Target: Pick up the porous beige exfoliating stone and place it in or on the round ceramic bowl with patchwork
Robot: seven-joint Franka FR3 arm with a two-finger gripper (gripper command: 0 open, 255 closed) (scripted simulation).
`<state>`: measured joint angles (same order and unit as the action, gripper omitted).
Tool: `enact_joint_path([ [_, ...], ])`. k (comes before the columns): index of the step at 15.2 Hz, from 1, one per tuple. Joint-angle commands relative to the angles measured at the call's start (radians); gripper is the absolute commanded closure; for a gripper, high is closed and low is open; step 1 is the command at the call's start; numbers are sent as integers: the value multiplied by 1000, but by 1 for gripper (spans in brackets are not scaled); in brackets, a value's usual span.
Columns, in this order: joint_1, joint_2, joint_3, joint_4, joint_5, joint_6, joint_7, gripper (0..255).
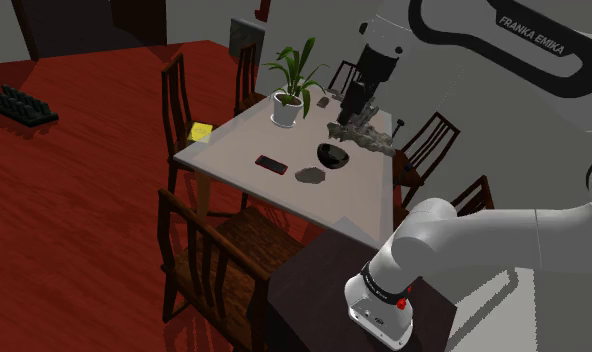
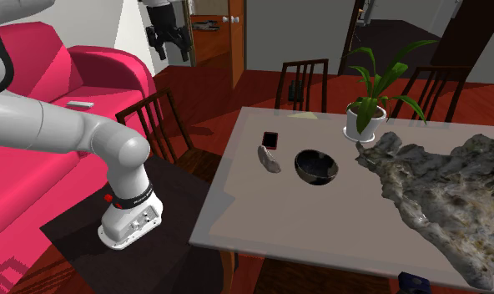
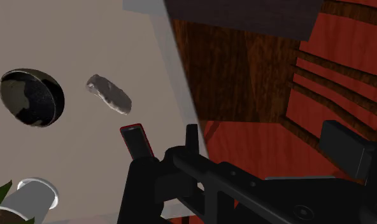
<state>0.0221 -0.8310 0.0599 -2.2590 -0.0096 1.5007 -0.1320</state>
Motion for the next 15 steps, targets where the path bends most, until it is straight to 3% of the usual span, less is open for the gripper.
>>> enact_joint_path([
  [1,0,0,0,0,0,0,0,0],
  [15,-25,249,-139,-189,-214,328,-277,0],
])
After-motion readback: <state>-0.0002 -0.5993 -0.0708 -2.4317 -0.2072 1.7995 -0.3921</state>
